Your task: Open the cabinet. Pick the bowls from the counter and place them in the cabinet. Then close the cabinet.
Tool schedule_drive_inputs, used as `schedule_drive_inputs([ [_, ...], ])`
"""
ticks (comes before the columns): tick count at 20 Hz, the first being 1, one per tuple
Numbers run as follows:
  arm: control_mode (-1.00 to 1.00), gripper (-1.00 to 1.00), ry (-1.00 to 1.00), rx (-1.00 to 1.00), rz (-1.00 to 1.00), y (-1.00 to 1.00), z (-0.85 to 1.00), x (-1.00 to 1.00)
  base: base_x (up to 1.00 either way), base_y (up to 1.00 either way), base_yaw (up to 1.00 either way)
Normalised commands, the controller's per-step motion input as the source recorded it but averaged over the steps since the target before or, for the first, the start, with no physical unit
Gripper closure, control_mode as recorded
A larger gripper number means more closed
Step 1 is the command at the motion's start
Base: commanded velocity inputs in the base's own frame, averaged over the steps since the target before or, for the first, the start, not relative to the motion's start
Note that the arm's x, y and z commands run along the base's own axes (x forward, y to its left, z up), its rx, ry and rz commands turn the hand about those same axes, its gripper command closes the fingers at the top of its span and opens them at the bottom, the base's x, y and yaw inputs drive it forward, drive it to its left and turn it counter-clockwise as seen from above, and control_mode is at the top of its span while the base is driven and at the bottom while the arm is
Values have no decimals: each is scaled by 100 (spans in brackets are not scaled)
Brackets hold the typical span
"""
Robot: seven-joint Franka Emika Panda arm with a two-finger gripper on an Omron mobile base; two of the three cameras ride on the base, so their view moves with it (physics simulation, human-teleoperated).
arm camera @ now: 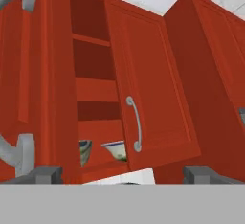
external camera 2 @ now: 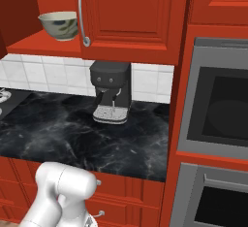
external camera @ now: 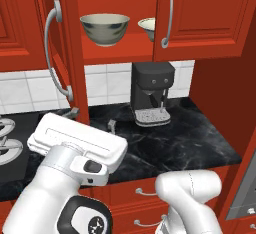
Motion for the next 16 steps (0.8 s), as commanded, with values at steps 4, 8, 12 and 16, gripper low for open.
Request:
schedule_drive_inputs([
  [4,-100,-100,0,-2,-8,41,-13,26,0,0,0],
  [8,-100,-100,0,-2,-8,34,-8,22,0,0,0],
  [12,-100,-100,0,-2,-7,25,-4,27,0,0,0],
  [16,-100,-100,0,0,-7,17,-11,24,0,0,0],
])
